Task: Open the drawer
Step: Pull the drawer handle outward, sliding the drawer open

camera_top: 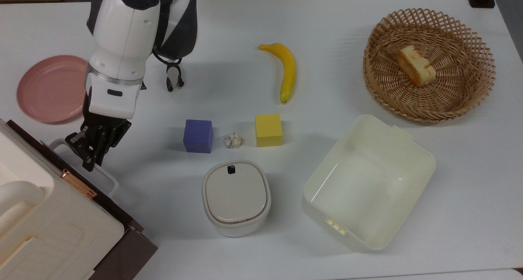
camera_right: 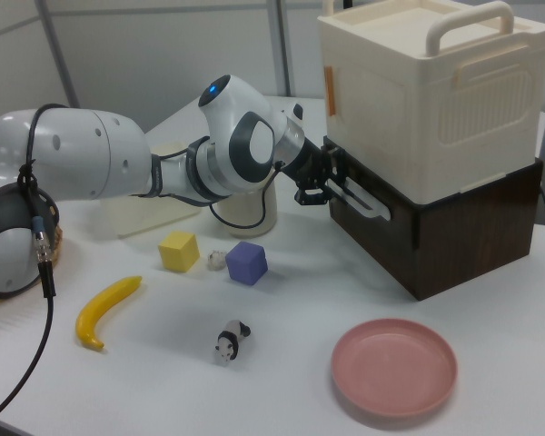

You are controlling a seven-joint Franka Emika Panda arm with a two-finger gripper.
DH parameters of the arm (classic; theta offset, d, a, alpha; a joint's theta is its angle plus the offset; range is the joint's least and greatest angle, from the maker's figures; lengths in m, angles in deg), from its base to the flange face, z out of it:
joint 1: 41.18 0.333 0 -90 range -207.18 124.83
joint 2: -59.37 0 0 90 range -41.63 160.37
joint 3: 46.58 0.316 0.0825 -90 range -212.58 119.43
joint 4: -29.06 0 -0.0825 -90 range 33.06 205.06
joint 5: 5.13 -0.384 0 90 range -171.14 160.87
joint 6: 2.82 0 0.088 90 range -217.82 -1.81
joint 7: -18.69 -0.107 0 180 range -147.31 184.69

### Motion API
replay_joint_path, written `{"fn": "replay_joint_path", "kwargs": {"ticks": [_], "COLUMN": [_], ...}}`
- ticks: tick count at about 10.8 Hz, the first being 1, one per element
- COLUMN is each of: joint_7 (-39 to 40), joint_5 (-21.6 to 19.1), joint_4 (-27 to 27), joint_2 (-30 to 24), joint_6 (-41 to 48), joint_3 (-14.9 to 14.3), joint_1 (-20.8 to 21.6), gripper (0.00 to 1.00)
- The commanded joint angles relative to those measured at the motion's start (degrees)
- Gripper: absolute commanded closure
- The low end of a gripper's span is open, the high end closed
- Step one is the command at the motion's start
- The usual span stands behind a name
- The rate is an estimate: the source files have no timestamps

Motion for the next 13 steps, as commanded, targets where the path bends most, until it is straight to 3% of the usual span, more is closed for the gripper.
{"fn": "replay_joint_path", "kwargs": {"ticks": [1, 5, 13], "joint_7": [0.2, -1.2, -12.4], "joint_5": [0.8, 0.8, 2.4], "joint_4": [0.9, 2.8, 18.8], "joint_2": [0.3, -0.9, -13.6], "joint_6": [-0.9, -0.9, -0.2], "joint_3": [-0.1, -0.1, 0.6], "joint_1": [0.0, 0.5, 3.4], "gripper": [0.93, 0.95, 0.95]}}
